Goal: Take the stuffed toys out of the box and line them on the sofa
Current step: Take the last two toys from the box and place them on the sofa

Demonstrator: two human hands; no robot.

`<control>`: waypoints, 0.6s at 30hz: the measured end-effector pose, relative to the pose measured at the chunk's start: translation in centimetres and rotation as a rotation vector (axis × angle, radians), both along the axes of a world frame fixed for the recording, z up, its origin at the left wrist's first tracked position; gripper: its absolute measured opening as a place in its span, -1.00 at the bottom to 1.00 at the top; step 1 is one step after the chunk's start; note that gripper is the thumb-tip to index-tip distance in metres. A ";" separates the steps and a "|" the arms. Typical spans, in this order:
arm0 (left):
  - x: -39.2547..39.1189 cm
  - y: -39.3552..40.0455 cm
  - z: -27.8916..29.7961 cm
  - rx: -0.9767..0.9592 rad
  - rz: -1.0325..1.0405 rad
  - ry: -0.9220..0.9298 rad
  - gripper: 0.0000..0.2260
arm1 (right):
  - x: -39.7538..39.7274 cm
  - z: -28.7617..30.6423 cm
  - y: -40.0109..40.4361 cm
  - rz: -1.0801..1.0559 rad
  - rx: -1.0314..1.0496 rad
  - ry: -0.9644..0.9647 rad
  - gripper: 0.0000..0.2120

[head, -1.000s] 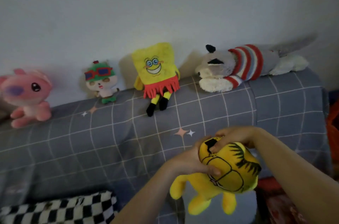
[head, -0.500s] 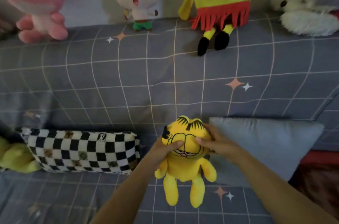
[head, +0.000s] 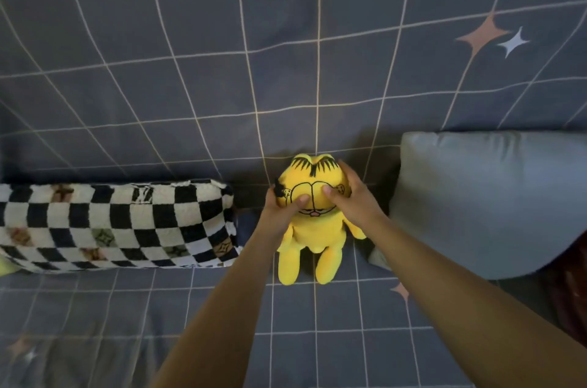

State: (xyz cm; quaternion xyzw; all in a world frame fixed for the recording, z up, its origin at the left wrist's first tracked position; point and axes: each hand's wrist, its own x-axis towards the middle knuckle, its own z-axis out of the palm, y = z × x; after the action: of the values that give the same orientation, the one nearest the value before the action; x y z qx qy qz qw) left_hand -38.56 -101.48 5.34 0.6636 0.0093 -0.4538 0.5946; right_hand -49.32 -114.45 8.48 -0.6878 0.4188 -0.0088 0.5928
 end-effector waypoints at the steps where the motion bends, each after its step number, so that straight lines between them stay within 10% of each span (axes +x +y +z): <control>1: 0.0 0.1 -0.1 -0.003 0.006 -0.002 -0.36 | 0.0 0.0 0.1 0.003 -0.014 0.017 -0.30; 10: -0.9 0.3 2.4 0.080 -0.063 -0.073 0.10 | -1.7 0.9 1.8 -0.098 -0.053 0.107 -0.12; 18: -1.8 -0.7 3.8 0.244 -0.081 -0.273 -0.10 | -2.7 1.1 2.5 -0.094 -0.246 0.153 -0.21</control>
State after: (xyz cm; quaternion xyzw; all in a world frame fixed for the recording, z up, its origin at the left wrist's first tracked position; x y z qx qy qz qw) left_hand -40.41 -102.19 9.09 0.7862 -0.0433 -0.3784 0.4866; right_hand -51.99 -111.90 9.61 -0.7336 0.4904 -0.0353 0.4691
